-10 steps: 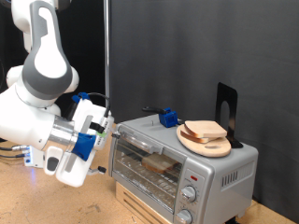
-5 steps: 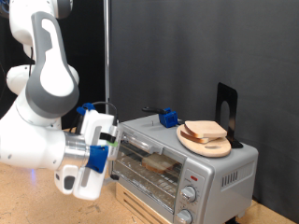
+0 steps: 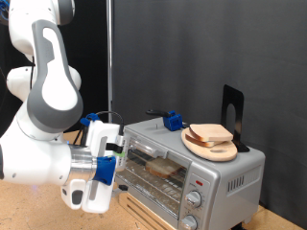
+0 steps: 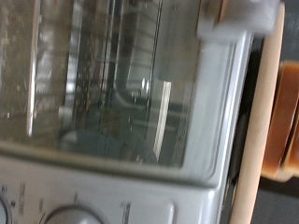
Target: Make a piece of toast with the oven
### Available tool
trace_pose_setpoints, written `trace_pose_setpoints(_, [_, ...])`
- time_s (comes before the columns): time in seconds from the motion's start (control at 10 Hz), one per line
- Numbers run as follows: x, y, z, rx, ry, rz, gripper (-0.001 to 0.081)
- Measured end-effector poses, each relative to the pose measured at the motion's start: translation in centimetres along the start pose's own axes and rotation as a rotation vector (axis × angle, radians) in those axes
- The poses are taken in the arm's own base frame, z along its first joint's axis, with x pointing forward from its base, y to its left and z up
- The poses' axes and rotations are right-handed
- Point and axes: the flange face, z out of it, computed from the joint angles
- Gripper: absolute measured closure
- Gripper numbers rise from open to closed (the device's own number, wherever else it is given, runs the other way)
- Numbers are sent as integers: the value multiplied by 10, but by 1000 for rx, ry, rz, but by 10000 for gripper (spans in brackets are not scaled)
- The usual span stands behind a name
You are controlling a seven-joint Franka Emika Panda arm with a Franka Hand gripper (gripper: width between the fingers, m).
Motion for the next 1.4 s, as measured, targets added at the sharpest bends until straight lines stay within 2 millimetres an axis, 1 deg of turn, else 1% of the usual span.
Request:
trace_pose_setpoints(0.3, [40, -4, 12, 29, 52, -14, -2])
trace_pose_setpoints(0.6, [77, -6, 21, 24, 80, 49, -2])
trace_pose_setpoints(0.8, [75, -4, 21, 32, 53, 52, -2])
trace_pose_setpoints(0.9, [77, -2, 22, 32, 50, 65, -2])
trace_pose_setpoints(1.1, [92, 0, 24, 25, 71, 62, -2])
trace_pose_setpoints(1.4, [123, 0, 33, 8, 66, 30, -2])
